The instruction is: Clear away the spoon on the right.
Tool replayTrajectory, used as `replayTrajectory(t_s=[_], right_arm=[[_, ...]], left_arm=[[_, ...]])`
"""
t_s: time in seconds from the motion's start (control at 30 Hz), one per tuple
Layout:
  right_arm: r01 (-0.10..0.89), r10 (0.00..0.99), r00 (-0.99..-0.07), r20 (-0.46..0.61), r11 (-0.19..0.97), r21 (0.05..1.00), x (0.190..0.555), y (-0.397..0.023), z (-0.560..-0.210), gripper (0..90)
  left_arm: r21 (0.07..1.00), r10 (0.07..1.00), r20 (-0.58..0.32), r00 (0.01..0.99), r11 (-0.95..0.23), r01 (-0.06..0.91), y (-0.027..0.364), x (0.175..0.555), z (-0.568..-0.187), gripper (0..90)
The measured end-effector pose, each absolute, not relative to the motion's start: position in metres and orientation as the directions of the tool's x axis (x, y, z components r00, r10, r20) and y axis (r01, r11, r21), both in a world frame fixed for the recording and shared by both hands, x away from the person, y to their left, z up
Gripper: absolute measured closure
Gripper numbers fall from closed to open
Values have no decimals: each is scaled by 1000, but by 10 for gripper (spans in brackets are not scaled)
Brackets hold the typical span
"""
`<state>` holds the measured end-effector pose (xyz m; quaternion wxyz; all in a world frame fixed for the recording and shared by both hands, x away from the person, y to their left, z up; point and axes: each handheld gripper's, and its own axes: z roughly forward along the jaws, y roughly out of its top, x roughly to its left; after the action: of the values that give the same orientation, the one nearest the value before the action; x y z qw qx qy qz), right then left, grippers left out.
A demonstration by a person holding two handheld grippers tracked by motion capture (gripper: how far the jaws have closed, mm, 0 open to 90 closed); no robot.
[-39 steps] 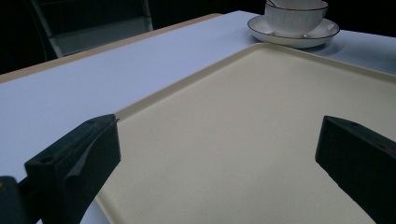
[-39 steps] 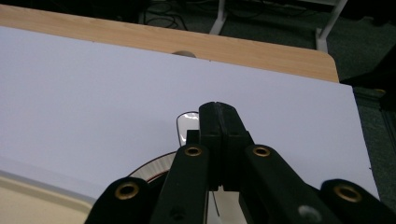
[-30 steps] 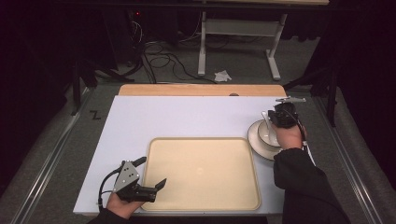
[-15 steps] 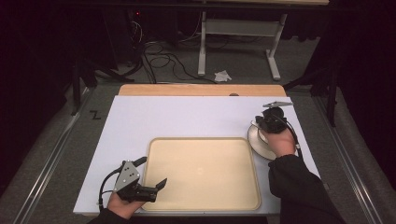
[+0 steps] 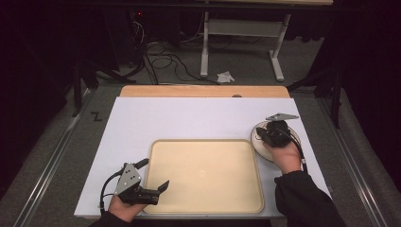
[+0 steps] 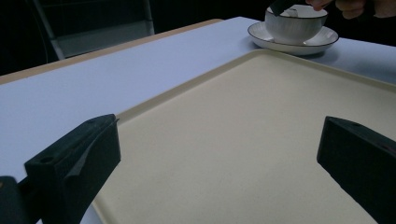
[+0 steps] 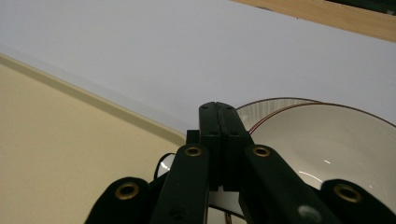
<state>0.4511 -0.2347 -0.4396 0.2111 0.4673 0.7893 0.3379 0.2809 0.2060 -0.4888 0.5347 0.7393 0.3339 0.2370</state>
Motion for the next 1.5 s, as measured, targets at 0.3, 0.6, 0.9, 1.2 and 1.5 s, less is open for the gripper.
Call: replayTrajectory(t_s=[0.3,0.6,0.9,1.2,1.5], right_arm=[[570,865,-501,-25,352,742,430,-244,-439,900],[549,850,-527,-31,367,751,406,-259,-440,900],[519,871,-486,-71,353,778,383,-288,-436,900],[417,875,-481,-58,287,862,345,-260,-459,900],[429,899,-434,-50,255,867,344,-275,-467,900]], left_arm=[[943,739,5,673,-228,244,204,281,-490,2],[942,738,9,675,-232,242,205,281,-491,4],[941,738,15,674,-238,240,204,280,-491,4],[939,738,20,674,-245,241,203,280,-492,7],[936,740,25,672,-254,244,202,282,-493,6]])
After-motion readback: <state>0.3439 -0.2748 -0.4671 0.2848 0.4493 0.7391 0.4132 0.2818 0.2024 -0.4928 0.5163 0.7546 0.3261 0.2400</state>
